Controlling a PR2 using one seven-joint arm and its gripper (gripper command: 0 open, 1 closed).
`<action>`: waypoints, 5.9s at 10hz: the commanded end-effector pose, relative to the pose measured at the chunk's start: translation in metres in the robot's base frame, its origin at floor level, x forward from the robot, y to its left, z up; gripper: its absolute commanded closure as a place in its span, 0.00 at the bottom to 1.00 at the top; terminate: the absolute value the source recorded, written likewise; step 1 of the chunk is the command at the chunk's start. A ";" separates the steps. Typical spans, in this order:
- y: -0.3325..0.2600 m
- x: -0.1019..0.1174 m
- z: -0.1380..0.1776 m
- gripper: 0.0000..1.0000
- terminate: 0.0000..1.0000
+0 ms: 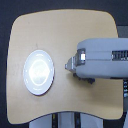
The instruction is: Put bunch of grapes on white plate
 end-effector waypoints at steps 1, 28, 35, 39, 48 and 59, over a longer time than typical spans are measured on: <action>-0.014 0.010 -0.022 0.00 0.00; -0.007 0.004 -0.041 1.00 0.00; -0.005 0.018 -0.017 1.00 0.00; -0.002 0.048 0.068 1.00 0.00; 0.130 0.062 0.109 1.00 0.00; 0.236 0.013 0.036 1.00 0.00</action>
